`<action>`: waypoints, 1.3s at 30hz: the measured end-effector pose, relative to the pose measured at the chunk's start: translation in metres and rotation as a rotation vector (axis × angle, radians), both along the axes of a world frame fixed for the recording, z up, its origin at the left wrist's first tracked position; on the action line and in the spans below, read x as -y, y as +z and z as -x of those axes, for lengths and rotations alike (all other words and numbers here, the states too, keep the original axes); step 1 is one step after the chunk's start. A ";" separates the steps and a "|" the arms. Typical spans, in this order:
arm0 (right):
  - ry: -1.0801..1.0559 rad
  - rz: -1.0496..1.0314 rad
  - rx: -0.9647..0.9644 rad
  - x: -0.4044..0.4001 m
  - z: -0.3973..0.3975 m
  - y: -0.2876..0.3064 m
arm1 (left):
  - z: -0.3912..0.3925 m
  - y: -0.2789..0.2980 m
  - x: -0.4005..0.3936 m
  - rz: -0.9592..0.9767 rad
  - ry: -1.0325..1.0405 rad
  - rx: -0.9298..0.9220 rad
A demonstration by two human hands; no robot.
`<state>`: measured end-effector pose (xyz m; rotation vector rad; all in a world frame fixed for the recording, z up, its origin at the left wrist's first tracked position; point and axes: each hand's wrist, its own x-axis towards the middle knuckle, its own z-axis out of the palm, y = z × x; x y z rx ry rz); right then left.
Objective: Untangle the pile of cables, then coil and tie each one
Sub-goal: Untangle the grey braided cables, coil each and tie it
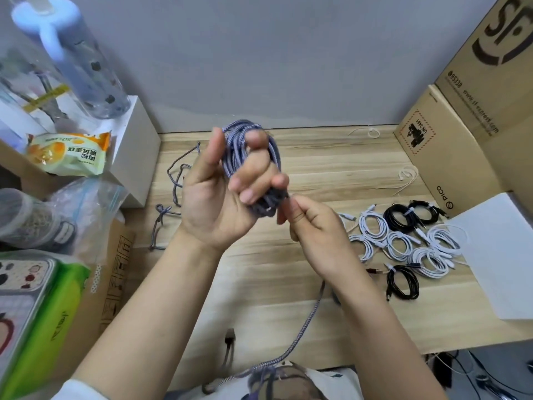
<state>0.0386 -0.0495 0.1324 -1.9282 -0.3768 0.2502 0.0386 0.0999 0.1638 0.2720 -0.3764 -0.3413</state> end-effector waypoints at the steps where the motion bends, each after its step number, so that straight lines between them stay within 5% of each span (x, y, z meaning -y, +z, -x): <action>1: 0.020 0.025 -0.023 -0.001 0.002 0.001 | -0.002 0.002 -0.001 -0.005 0.082 -0.028; 4: 0.070 0.071 -0.077 -0.002 0.008 0.003 | -0.007 0.002 -0.001 -0.127 0.326 -0.095; 12: 0.147 0.189 -0.036 -0.001 0.017 0.016 | -0.008 -0.023 0.004 -1.016 0.743 -0.060; 19: 0.054 0.159 0.123 0.001 0.015 0.027 | 0.006 -0.035 0.002 -1.404 0.525 0.146; 26: -0.181 -0.031 0.132 0.015 0.005 0.032 | 0.014 -0.033 -0.002 -1.319 0.136 0.185; 33: -0.178 -0.200 0.107 0.019 -0.006 0.026 | 0.015 -0.031 -0.012 -0.702 -0.249 0.169; 39: -0.136 -0.152 0.084 0.016 -0.009 0.010 | 0.010 -0.026 -0.012 -0.374 -0.258 0.176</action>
